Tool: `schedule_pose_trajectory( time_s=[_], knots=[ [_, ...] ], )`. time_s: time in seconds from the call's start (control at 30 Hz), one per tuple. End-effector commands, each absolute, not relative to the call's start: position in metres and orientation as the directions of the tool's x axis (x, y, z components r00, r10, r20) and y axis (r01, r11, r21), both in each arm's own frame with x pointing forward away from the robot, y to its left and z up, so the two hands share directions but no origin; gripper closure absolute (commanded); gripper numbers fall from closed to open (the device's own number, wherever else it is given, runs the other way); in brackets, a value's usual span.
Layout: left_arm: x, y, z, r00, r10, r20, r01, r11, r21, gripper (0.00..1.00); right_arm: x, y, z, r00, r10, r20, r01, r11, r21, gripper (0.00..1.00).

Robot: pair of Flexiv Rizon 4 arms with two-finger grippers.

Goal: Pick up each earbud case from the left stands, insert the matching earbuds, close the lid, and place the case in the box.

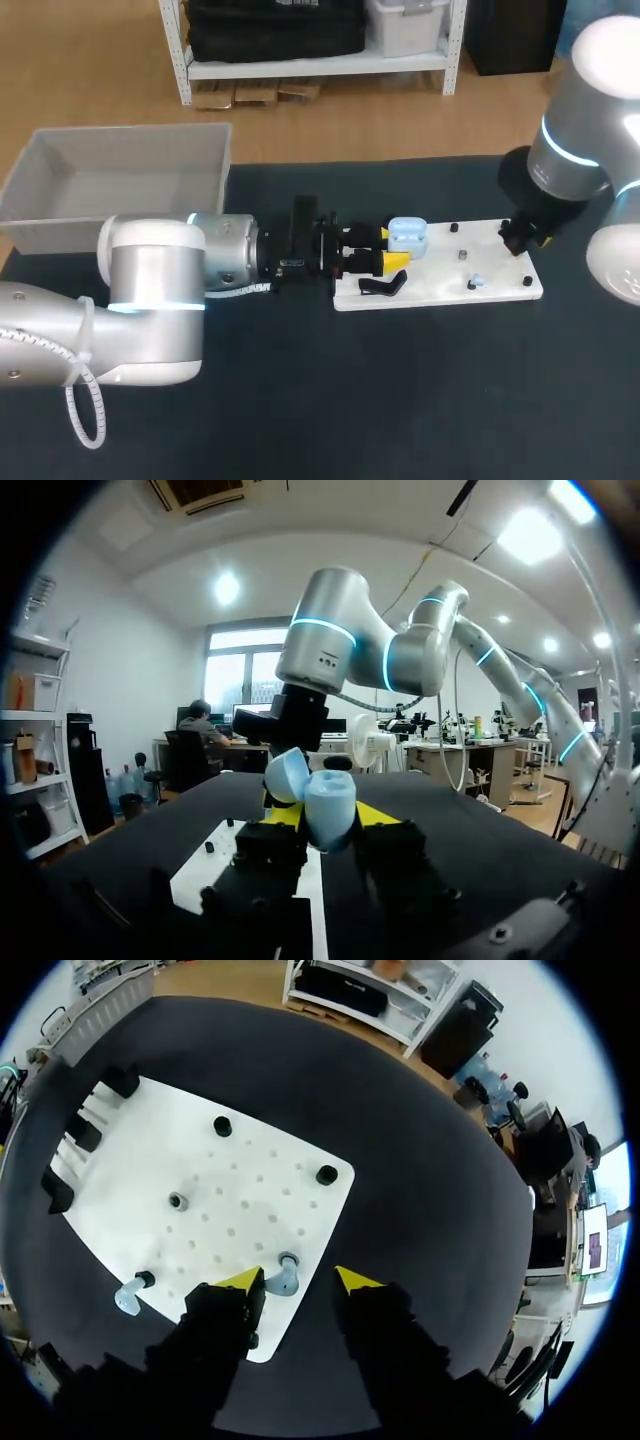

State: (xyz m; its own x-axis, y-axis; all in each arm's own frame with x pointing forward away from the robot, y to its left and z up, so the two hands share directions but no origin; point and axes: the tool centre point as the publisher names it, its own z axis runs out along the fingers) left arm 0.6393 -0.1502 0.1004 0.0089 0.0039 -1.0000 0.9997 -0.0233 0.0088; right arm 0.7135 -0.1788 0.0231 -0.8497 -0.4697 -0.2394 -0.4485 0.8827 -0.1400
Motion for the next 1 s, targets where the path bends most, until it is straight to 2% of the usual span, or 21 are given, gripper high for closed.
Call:
schedule_pose_trajectory(
  time_s=[0.03, 0.43, 0.63, 1.0],
  knots=[
    [0.638, -0.15, 0.1, 0.01, 0.002, -1.0, 1.0, -0.019, 0.01, 1.0, 0.715, -0.178, 0.024, -0.85, -0.472, -0.234, -0.451, 0.881, -0.141, 0.6],
    [0.638, -0.15, 0.1, 0.01, 0.002, -1.0, 1.0, -0.019, 0.01, 1.0, 0.714, -0.178, 0.024, -0.851, -0.477, -0.221, -0.455, 0.879, -0.144, 0.71],
    [0.638, -0.15, 0.1, 0.01, 0.002, -1.0, 1.0, -0.019, 0.01, 1.0, 0.715, -0.177, 0.025, -0.849, -0.481, -0.219, -0.458, 0.876, -0.15, 0.99],
    [0.638, -0.15, 0.1, 0.01, 0.002, -1.0, 1.0, -0.019, 0.01, 1.0, 0.705, -0.176, 0.048, -0.846, -0.485, -0.22, -0.458, 0.873, -0.166, 1.0]
  ],
)
